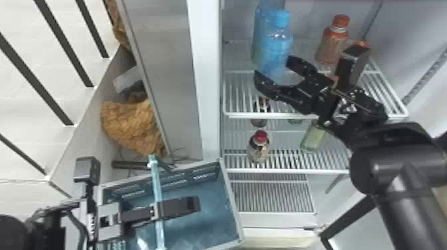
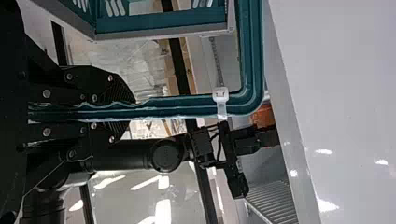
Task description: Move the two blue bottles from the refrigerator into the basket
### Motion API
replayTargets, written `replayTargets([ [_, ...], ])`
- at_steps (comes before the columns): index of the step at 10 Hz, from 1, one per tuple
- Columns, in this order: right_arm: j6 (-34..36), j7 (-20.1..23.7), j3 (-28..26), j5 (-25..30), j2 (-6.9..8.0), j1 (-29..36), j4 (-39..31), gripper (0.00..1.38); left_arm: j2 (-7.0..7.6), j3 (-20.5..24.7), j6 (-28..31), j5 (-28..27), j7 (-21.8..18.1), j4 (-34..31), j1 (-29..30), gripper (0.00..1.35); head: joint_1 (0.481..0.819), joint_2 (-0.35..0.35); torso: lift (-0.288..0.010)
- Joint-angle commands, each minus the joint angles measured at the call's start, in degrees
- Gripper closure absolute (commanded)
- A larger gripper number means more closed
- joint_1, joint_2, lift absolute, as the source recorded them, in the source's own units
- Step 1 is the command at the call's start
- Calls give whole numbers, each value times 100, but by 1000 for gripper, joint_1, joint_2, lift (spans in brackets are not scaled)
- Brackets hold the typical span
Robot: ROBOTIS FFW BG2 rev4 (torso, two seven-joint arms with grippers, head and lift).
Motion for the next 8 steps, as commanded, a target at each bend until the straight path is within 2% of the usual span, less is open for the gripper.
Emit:
replayTargets([
  [1, 6, -11, 33, 26, 0, -118, 112, 231, 0, -13, 17, 3, 0, 5, -3, 1202, 695, 4, -10],
  [2, 6, -29, 45, 26, 0, -146, 126, 355, 0, -13, 17, 3, 0, 5, -3, 1202, 695, 4, -10],
  [3, 6, -37, 45, 26, 0, -160, 140, 565, 0, -13, 17, 3, 0, 19, -3, 1202, 695, 4, -10],
  [5, -22, -37, 91, -249, 0, -132, 266, 1072, 0, -25, 17, 3, 0, 19, -17, 1202, 695, 5, -10],
  [6, -135, -37, 91, -249, 0, -90, 252, 1223, 0, -36, 17, 14, 0, 19, -17, 1202, 695, 7, -10],
  [8, -191, -29, 91, -329, -27, 65, 41, 1225, 0, -48, 17, 25, 0, 19, -17, 1202, 695, 8, -10],
])
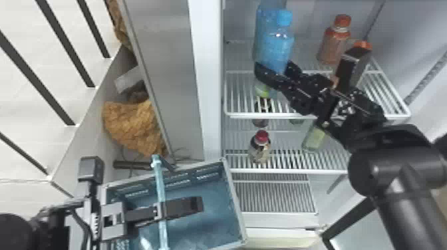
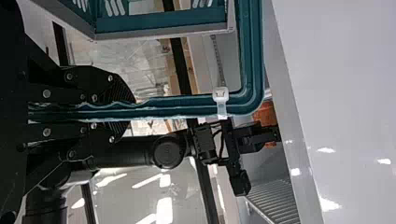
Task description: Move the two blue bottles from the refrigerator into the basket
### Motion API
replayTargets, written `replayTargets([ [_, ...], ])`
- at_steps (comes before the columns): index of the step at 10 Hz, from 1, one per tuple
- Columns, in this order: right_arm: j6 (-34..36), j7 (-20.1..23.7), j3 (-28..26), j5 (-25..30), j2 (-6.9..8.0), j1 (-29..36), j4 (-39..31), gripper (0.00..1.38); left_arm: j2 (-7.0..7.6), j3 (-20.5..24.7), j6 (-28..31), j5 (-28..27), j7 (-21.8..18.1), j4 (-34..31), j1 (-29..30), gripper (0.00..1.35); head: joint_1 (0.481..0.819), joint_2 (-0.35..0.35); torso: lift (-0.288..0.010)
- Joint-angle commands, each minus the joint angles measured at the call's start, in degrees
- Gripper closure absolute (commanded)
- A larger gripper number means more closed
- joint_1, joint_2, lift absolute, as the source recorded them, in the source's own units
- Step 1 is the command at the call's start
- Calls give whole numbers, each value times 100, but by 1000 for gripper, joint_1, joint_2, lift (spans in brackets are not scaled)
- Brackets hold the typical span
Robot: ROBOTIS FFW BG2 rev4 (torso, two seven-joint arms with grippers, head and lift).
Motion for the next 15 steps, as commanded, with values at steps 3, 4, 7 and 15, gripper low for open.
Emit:
replayTargets([
  [3, 287, 17, -152, -117, -59, 655, -983, 1227, -9, 10, 17, 7, 0, 14, 0, 1202, 695, 14, -10],
  [4, 413, 17, -244, -129, -59, 922, -1433, 1228, -9, 10, 17, -5, 0, 28, 14, 1202, 695, 14, -10],
  [7, 1088, 123, -484, -357, -68, 1752, -2530, 1230, -18, 33, 17, -5, 0, 42, 56, 1202, 695, 10, -10],
  [15, 2185, 685, 76, -1363, -226, 2567, -2938, 1230, -70, 68, 17, 7, 44, 140, 99, 1202, 695, 123, -10],
])
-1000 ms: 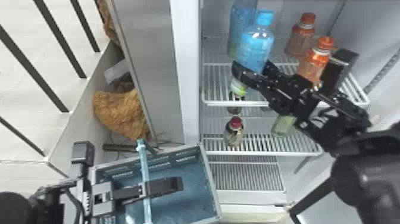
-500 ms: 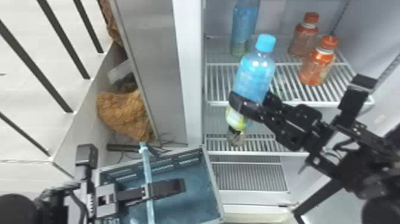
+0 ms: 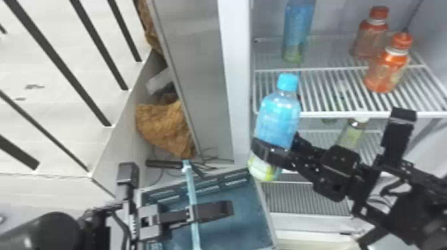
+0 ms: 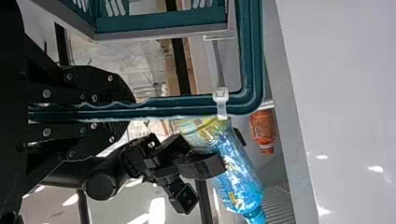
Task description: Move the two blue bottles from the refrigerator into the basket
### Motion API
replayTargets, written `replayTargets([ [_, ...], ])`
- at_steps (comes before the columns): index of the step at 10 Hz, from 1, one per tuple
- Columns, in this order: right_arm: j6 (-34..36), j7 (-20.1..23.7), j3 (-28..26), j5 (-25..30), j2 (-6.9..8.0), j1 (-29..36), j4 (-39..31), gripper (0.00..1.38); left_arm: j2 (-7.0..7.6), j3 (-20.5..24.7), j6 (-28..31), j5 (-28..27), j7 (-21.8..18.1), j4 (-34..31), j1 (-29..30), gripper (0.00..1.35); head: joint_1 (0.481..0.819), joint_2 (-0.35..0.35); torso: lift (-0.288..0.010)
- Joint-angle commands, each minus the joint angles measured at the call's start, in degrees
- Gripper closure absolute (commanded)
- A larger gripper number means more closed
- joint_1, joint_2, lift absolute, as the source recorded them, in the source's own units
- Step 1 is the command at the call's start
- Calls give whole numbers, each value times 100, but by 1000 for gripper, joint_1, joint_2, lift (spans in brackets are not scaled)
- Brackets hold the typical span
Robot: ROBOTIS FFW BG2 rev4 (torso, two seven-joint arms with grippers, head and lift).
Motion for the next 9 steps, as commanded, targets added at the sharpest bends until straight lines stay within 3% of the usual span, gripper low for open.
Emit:
replayTargets([
  [1, 41, 19, 191, -123, -18, -28, 144, 1230, -5, -37, 17, 30, 6, 25, -22, 1202, 695, 149, -10],
  [9, 168, 116, 762, -421, -97, -196, 1227, 1230, 30, -277, 17, 236, 15, 109, -176, 1202, 695, 218, -10],
])
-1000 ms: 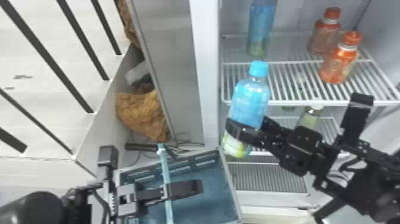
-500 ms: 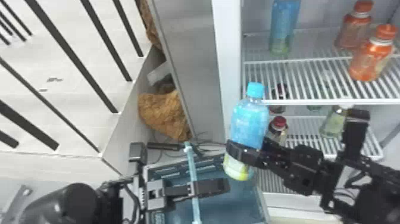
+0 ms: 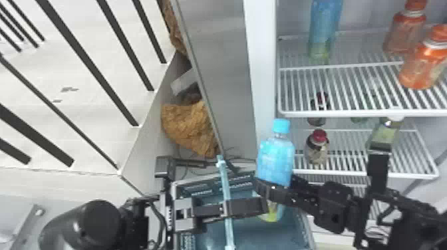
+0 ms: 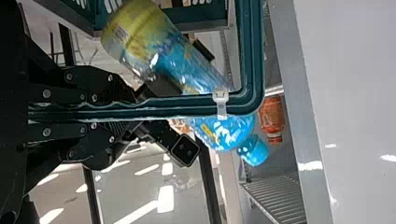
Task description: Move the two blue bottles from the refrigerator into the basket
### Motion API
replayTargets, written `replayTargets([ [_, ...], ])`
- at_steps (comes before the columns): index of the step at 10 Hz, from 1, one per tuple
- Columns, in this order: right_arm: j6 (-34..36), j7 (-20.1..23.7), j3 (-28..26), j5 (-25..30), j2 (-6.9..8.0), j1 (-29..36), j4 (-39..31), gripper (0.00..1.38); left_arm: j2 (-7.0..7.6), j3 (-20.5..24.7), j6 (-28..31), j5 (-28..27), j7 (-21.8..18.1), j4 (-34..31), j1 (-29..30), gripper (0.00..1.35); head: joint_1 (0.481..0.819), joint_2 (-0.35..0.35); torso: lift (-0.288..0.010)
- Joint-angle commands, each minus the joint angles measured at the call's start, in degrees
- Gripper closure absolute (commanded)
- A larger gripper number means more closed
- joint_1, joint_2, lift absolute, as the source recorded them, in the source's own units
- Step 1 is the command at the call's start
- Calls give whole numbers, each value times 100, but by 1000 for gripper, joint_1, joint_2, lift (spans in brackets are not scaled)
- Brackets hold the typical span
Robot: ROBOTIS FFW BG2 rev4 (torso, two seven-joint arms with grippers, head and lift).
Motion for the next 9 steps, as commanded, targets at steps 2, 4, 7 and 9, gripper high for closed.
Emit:
replayTargets([
  [2, 98, 19, 159, 4, -31, -62, 160, 1228, 0, -36, 17, 42, 0, 13, -49, 1202, 695, 224, -10],
  [4, 380, 45, 250, 4, -49, -104, 273, 964, 0, -47, 17, 77, 0, 27, -49, 1202, 695, 235, -10],
  [7, 450, 45, 148, 221, -49, -76, 118, 81, 0, -36, 17, 77, 0, 27, -35, 1202, 695, 248, -10],
  [9, 450, -8, 33, 381, -49, 37, -121, 122, 0, -25, 17, 77, 0, 27, -35, 1202, 695, 234, -10],
])
